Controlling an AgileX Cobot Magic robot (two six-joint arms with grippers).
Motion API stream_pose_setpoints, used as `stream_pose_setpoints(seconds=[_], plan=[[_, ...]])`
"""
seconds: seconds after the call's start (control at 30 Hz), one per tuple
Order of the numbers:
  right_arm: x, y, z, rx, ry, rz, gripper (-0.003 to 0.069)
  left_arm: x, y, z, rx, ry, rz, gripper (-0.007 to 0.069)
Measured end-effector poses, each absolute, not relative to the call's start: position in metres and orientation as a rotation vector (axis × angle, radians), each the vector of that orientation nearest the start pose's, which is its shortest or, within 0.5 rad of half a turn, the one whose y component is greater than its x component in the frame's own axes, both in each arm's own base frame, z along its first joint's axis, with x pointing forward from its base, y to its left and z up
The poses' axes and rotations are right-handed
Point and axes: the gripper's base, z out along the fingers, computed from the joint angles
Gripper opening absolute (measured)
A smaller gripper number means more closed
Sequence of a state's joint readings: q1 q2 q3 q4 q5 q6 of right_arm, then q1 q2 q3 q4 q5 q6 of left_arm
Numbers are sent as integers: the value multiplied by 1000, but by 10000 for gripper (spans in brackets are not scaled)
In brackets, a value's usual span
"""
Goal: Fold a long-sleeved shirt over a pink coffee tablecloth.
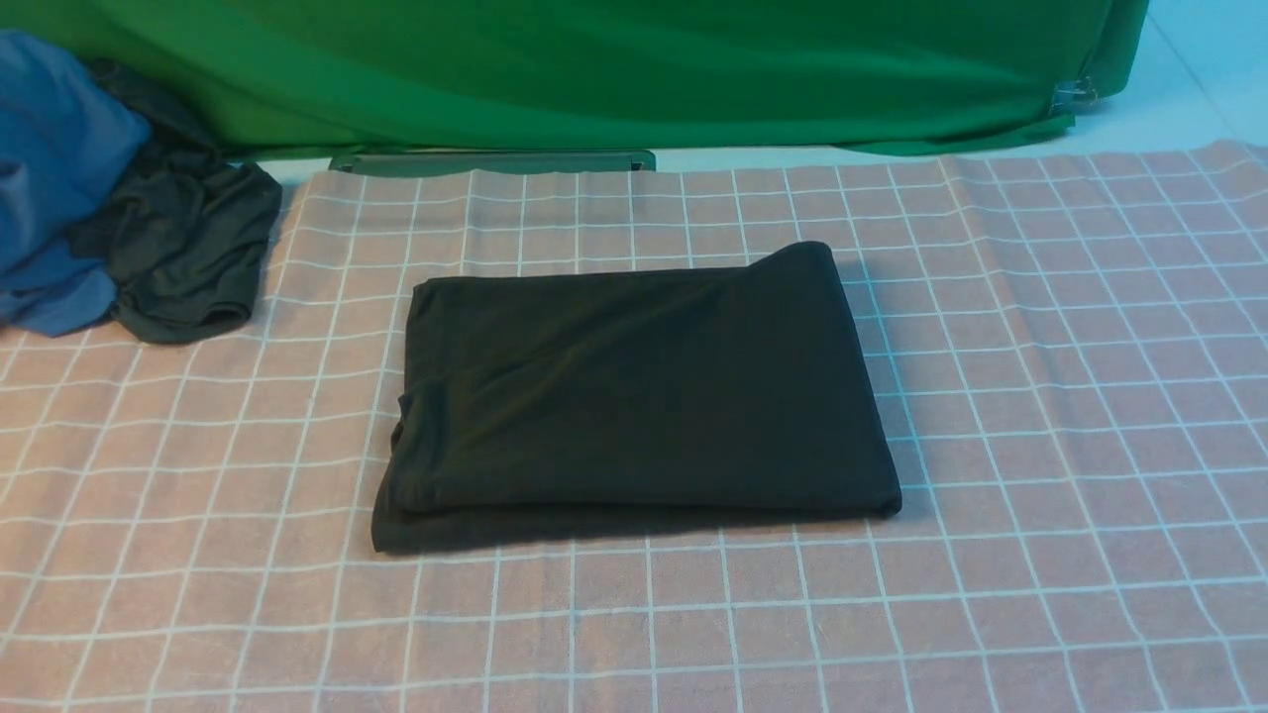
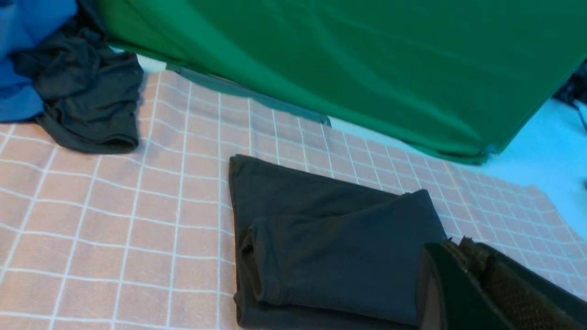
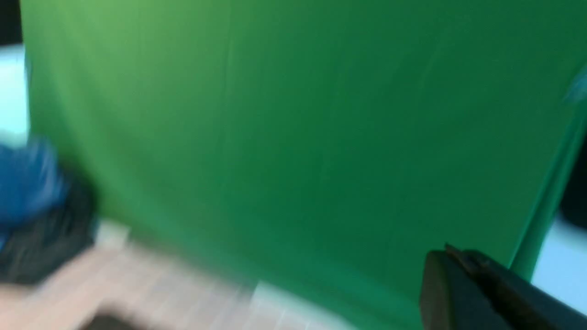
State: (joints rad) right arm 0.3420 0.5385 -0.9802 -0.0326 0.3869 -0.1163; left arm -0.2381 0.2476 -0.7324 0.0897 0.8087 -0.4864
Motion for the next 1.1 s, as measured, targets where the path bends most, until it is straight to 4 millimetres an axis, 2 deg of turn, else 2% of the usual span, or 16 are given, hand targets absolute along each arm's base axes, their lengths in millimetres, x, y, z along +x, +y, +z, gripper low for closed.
stream_pose_setpoints(seconds=[0.07,0.23,0.33,0.6,1.1], plan=[[47,16,443,-309,1259,156,37,21,1,350,-213,1785,-416,13],[19,7,406,-265,1047,165,37,31,-2,328,-193,1734,-429,13],[9,3,395,-249,972,168,37,39,-5,319,-180,1692,-443,13],[1,1,396,-235,906,168,55,45,-8,321,-150,1547,-482,13],[2,1,394,-238,926,170,90,45,-8,321,-148,1541,-483,13]])
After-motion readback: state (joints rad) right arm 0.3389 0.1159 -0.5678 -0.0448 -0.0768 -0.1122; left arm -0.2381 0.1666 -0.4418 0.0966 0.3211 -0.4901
